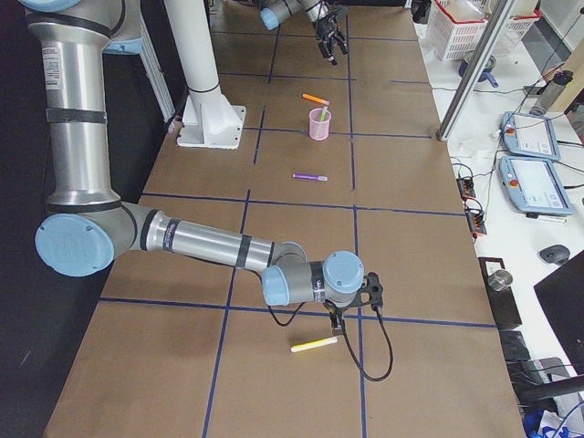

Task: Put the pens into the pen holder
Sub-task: 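Withdraw the left gripper from the cup toward the orange highlighter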

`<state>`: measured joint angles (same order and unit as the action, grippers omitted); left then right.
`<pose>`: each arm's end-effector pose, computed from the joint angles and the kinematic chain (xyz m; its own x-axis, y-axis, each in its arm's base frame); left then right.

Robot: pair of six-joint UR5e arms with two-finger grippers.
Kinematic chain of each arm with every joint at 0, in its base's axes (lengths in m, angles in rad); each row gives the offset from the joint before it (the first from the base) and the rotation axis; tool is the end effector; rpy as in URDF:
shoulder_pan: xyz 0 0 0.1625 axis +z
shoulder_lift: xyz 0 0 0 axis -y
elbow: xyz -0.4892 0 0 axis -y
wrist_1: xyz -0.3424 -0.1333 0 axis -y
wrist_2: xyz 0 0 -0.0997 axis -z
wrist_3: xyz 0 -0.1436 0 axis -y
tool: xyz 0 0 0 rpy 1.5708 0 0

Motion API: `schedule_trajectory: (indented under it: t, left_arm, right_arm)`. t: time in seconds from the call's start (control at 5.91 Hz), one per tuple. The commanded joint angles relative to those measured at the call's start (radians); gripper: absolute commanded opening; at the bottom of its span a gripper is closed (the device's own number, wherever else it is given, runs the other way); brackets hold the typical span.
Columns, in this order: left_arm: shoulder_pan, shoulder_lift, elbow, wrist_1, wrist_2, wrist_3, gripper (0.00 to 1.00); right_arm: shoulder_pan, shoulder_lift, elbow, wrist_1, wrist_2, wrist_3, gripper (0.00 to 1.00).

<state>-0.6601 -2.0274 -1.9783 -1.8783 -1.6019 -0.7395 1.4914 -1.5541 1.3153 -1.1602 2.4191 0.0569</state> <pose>0.4021 -0.4752 0.3051 0.6430 0.4357 -0.6299 0.1710 0.7200 0.6726 -0.0106 -0.4559 0.8091 0.6524 -0.1241 0.7476 0.0411 0.9908 0.1286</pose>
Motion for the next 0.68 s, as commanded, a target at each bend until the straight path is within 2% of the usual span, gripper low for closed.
schedule_trajectory:
  t: [0.0, 0.17, 0.51]
  left_arm:
    - [-0.062, 0.018, 0.004, 0.091, -0.134, 0.002, 1.00]
    - [-0.088, 0.021, 0.009, 0.102, -0.220, 0.017, 1.00]
    - [-0.092, 0.021, 0.009, 0.143, -0.222, 0.090, 1.00]
  right_arm:
    - [-0.016, 0.008, -0.048, 0.047, -0.038, -0.006, 1.00]
    - [-0.017, 0.005, -0.062, 0.048, -0.038, -0.014, 1.00]
    - [-0.043, 0.003, -0.083, 0.050, -0.077, -0.075, 1.00]
